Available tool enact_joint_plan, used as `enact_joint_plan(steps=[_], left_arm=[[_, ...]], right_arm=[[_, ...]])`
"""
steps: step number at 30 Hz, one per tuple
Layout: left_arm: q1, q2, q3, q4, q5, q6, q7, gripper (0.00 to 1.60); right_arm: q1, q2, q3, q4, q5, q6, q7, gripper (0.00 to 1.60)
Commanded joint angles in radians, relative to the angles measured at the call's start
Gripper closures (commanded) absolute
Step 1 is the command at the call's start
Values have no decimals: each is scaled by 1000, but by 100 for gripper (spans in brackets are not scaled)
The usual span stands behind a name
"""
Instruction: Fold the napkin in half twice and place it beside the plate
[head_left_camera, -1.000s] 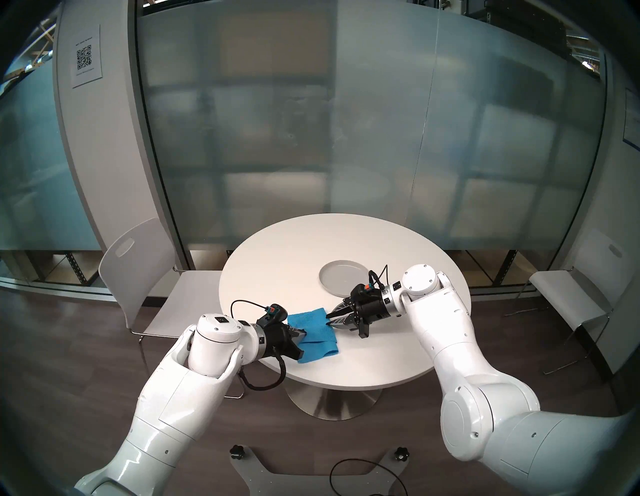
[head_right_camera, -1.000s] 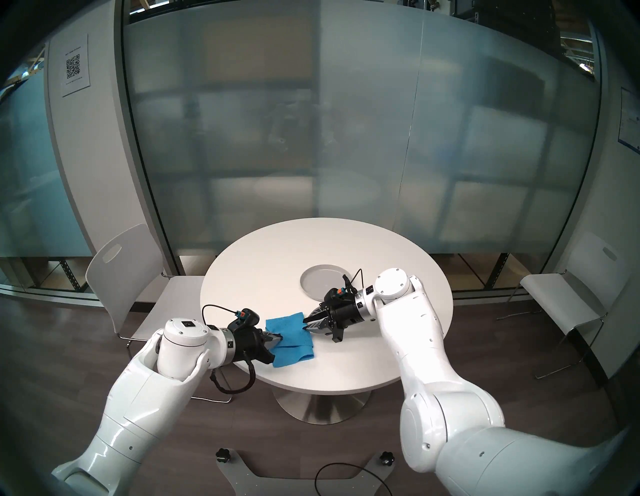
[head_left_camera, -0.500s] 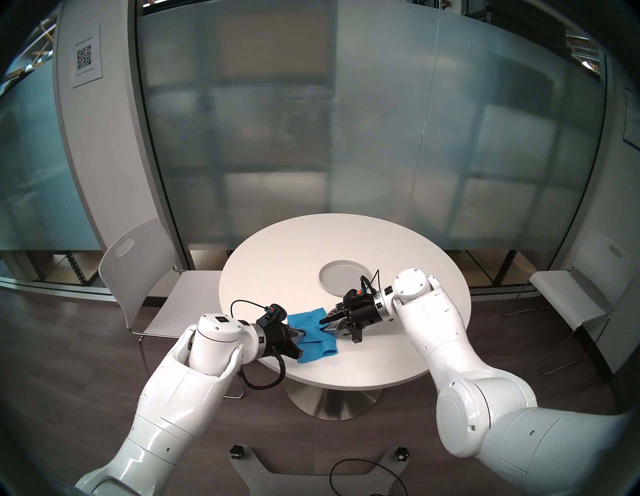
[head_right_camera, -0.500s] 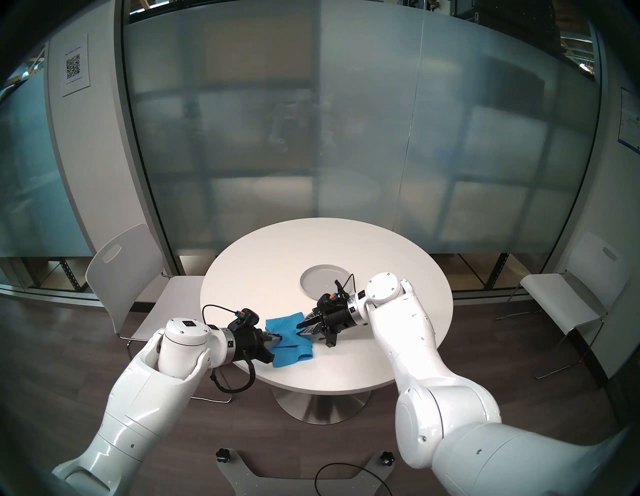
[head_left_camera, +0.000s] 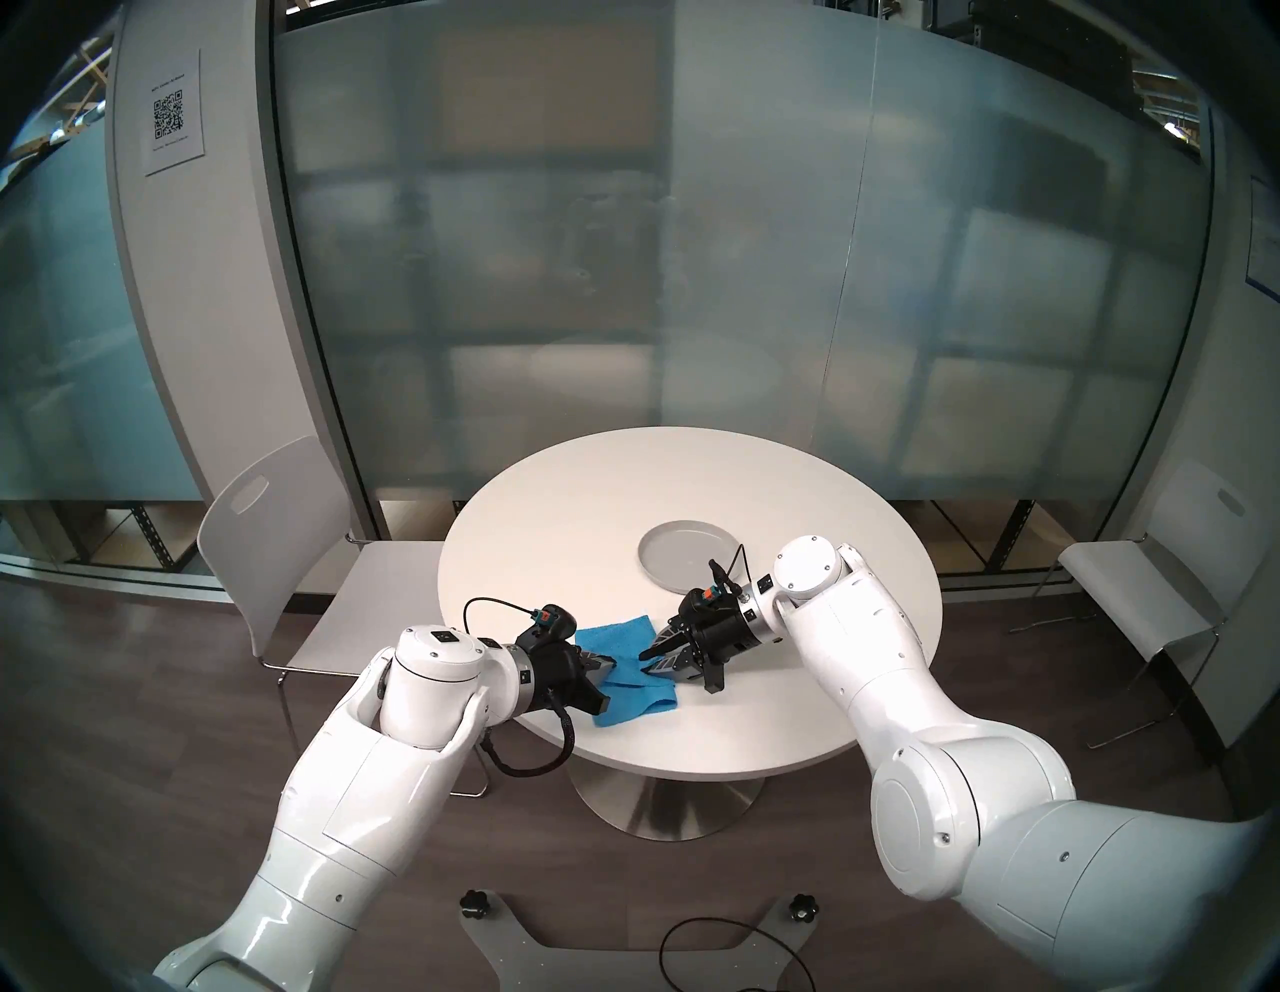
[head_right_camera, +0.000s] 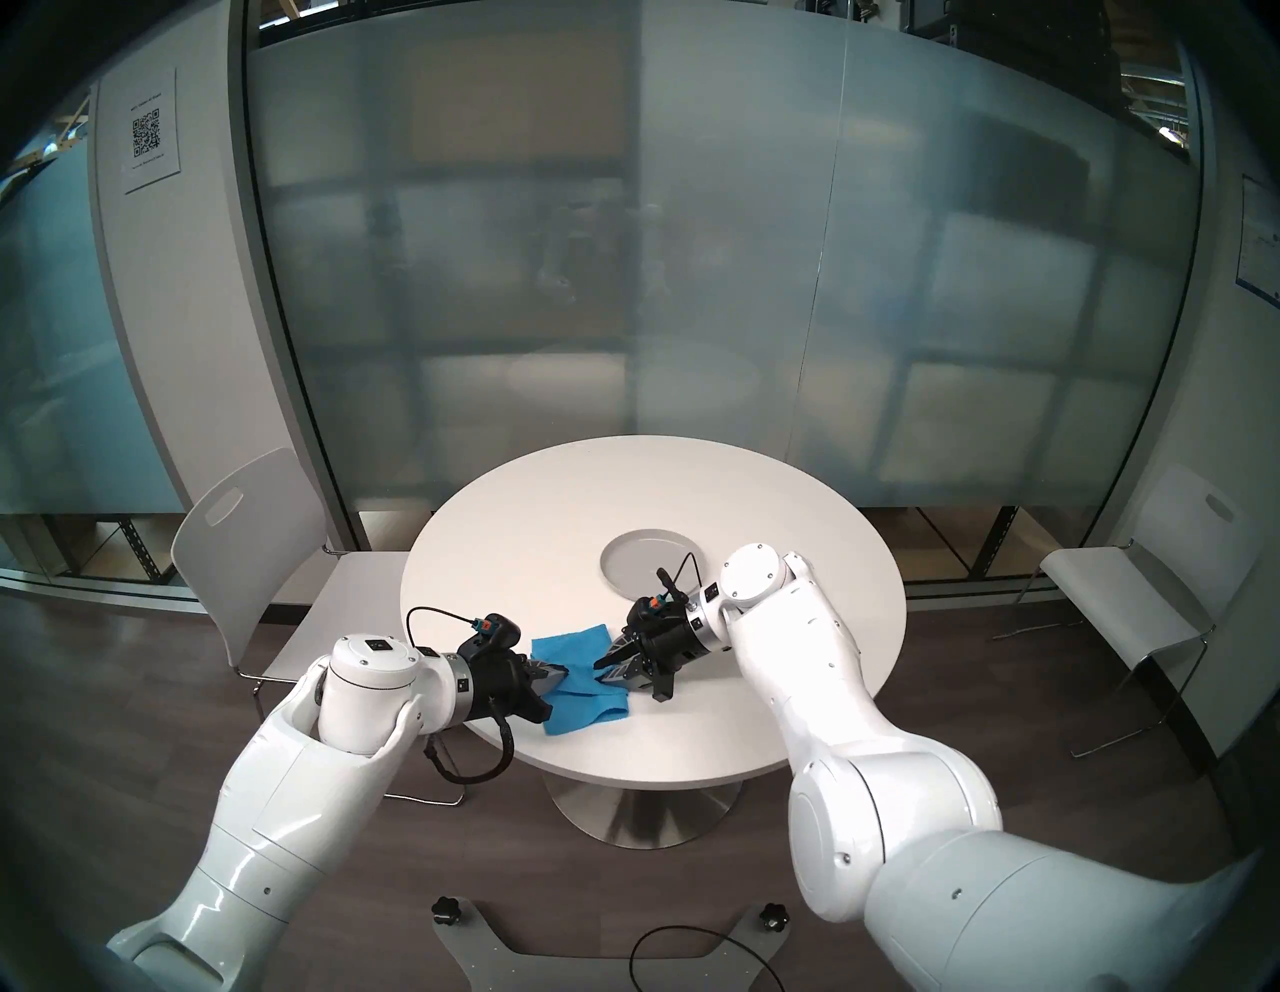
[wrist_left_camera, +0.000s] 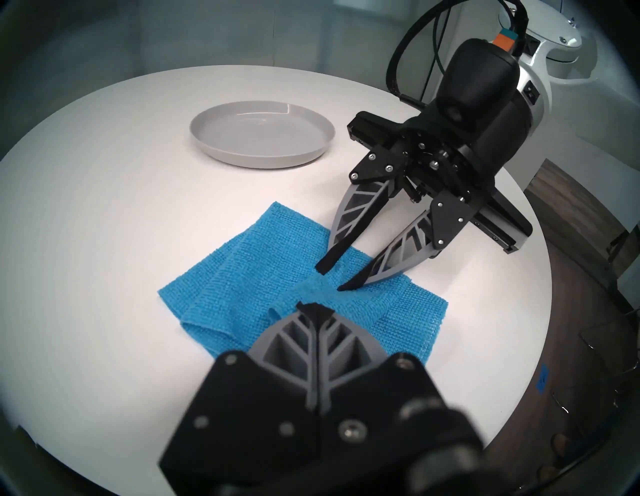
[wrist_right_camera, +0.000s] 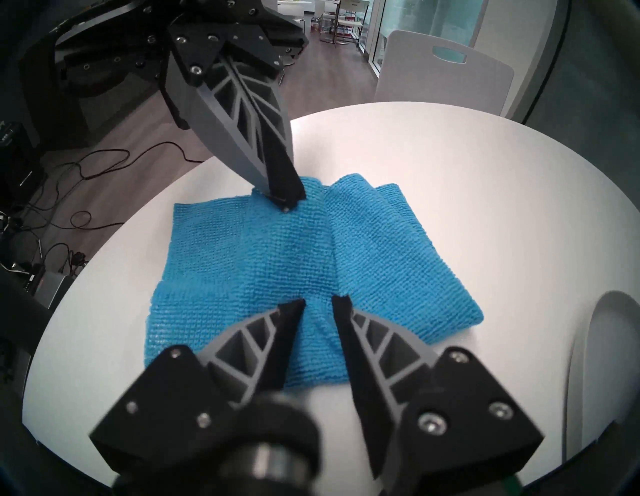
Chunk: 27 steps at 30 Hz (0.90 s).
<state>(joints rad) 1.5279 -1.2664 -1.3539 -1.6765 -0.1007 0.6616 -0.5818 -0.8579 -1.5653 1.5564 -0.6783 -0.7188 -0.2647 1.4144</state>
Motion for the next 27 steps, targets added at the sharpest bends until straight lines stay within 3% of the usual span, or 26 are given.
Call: enact_joint_plan(steps=[1,16,27], left_arm=[[1,7,-27,-55,-9,0,2,134],[19,26,-108,-155,-35,25,0,139],[-78,-30,-102,-79,-30,-17,48,137]], right_arm=[[26,-11,1,-4,5,-6,-3,77],[10,-13,-1,-18,1,-10,-5,76],[-8,-16,19,-57,22,0,3,67]])
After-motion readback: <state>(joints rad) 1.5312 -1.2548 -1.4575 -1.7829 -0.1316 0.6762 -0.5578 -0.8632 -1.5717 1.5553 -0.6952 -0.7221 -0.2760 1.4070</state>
